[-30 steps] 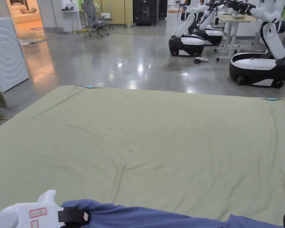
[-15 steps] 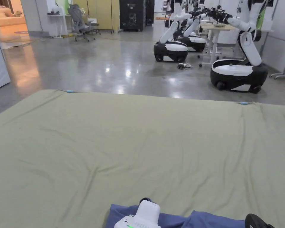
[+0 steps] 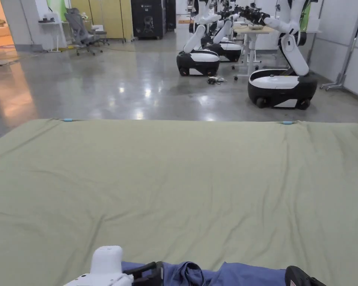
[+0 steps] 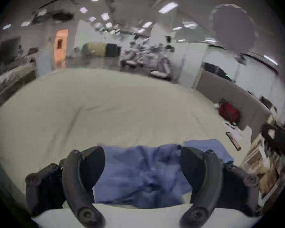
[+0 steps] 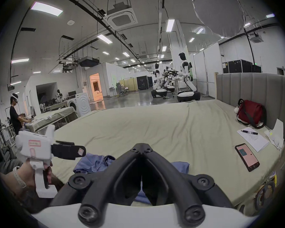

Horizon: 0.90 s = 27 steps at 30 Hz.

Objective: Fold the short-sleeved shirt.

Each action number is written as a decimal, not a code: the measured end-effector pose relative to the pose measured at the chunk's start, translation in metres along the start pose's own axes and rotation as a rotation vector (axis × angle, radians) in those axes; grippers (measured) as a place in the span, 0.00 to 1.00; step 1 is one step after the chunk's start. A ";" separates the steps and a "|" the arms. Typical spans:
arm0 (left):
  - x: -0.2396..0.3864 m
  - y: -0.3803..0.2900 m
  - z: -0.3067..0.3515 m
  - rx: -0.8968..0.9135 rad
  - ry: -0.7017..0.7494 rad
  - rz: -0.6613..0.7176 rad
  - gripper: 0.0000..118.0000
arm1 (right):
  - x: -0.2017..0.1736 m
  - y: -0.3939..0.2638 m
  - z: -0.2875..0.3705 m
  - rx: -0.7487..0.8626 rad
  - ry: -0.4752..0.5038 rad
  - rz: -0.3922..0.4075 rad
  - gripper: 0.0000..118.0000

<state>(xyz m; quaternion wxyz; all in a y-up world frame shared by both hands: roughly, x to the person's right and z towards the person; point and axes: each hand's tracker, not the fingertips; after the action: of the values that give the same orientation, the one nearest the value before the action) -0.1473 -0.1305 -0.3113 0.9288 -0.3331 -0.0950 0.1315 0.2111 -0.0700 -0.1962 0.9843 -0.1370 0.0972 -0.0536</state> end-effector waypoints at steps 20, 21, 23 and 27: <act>0.049 -0.018 -0.022 -0.053 -0.233 -0.075 0.14 | 0.005 -0.002 -0.004 -0.036 -0.009 0.004 0.04; 0.041 -0.013 -0.014 -0.053 -0.224 -0.072 0.14 | 0.004 -0.002 -0.006 -0.037 -0.004 0.002 0.03; 0.019 -0.009 -0.008 -0.073 -0.206 -0.001 0.15 | -0.001 -0.004 -0.013 -0.045 0.015 -0.009 0.04; -0.029 -0.011 0.006 -0.050 -0.189 0.066 1.00 | -0.017 -0.006 -0.017 -0.051 0.041 0.008 0.04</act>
<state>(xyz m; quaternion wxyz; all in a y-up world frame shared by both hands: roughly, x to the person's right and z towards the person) -0.1742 -0.1437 -0.3022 0.9023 -0.3453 -0.1743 0.1903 0.1908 -0.0779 -0.2078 0.9785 -0.1607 0.1195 -0.0499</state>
